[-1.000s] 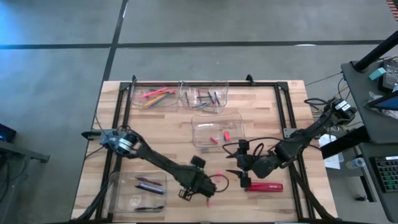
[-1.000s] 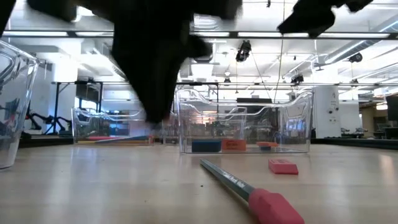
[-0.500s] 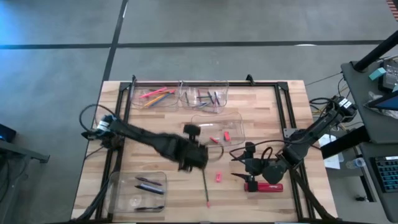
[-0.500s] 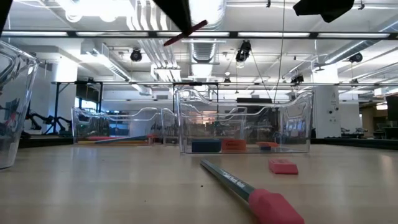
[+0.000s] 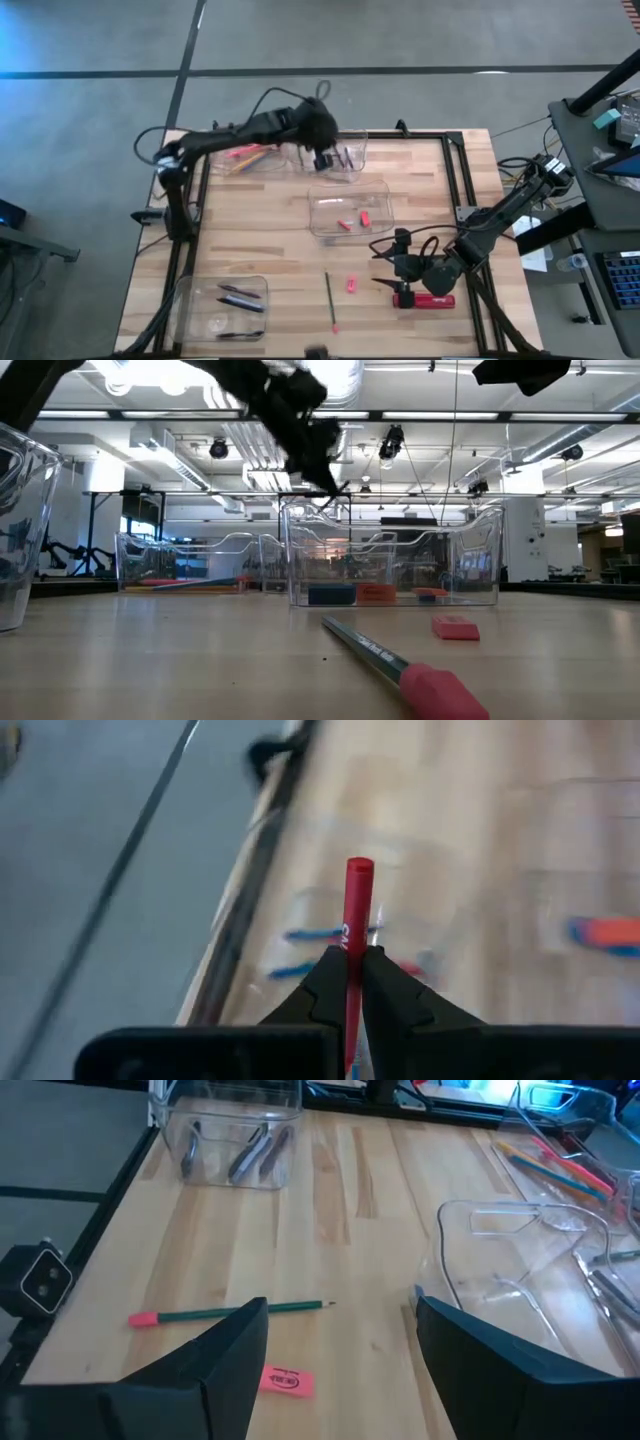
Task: Sort crayons/erasers/pens/pencils in bins
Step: Put the red crayon into the top right transparent bin, then put the pink eraser into the middle transparent bin
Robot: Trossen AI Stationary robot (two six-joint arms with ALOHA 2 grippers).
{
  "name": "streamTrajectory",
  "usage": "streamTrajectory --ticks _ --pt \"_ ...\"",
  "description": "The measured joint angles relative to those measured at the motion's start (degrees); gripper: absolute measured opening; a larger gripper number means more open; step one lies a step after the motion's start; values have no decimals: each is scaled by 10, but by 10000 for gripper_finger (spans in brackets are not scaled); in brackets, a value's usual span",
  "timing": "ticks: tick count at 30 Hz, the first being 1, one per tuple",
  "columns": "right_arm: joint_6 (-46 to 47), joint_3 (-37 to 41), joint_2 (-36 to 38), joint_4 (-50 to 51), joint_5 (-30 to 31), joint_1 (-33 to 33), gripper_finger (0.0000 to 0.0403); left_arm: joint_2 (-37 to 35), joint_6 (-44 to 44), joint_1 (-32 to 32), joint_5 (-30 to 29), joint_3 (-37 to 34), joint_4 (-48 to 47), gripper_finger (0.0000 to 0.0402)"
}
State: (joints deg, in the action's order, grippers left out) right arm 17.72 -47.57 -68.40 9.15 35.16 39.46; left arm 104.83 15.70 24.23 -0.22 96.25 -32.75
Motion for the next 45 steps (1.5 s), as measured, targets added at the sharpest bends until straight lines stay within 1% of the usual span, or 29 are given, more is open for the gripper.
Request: streamTrajectory --ticks 3,5,7,10,13,15,19,21,23,25,27,30,33,36,39,41,42,44,45 --pt "-5 0 0 0 0 0 244 6 -59 49 9 -57 77 0" --pt "-7 0 0 -2 0 0 244 6 -88 67 15 -87 117 2" --pt "-11 0 0 -3 5 0 244 6 -109 74 18 -106 145 13" --pt "-13 0 0 -5 11 -1 244 6 -118 76 23 -117 147 43" --pt "-12 0 0 -5 11 -1 244 5 -106 73 47 -118 139 87" --pt "-10 0 0 -5 11 -1 244 -1 -104 69 49 -118 136 119" --pt "-5 0 0 -5 11 -1 244 -42 -107 63 51 -113 134 169" --pt "-4 2 0 -5 11 -1 244 -77 -109 56 58 -111 132 180" --pt "-2 8 0 -9 11 -1 244 -123 -110 43 73 -118 143 182" --pt "1 17 -1 -23 13 -1 244 -174 -109 11 76 -132 154 179" --pt "5 27 -1 -42 13 -1 244 -225 -109 -38 59 -163 189 172" --pt "5 34 -1 -56 10 -1 244 -288 -103 -135 -5 -241 278 162" --pt "16 36 -1 -66 10 -1 244 -334 -92 -237 -66 -327 374 158" --pt "26 41 -6 -123 8 -1 244 -361 -87 -328 -126 -405 487 157" --pt "-3 44 -27 -192 -11 -1 244 -365 -66 -397 -168 -473 618 157" --pt "-27 44 -49 -221 -38 -3 244 -362 -38 -430 -181 -509 688 157" --pt "-37 44 -60 -225 -42 -3 244 -358 -30 -441 -186 -523 719 157" --pt "-40 44 -82 -235 -41 -5 244 -357 -21 -455 -204 -544 749 157" --pt "-38 43 -91 -233 -41 -5 244 -357 -21 -461 -215 -550 750 157"
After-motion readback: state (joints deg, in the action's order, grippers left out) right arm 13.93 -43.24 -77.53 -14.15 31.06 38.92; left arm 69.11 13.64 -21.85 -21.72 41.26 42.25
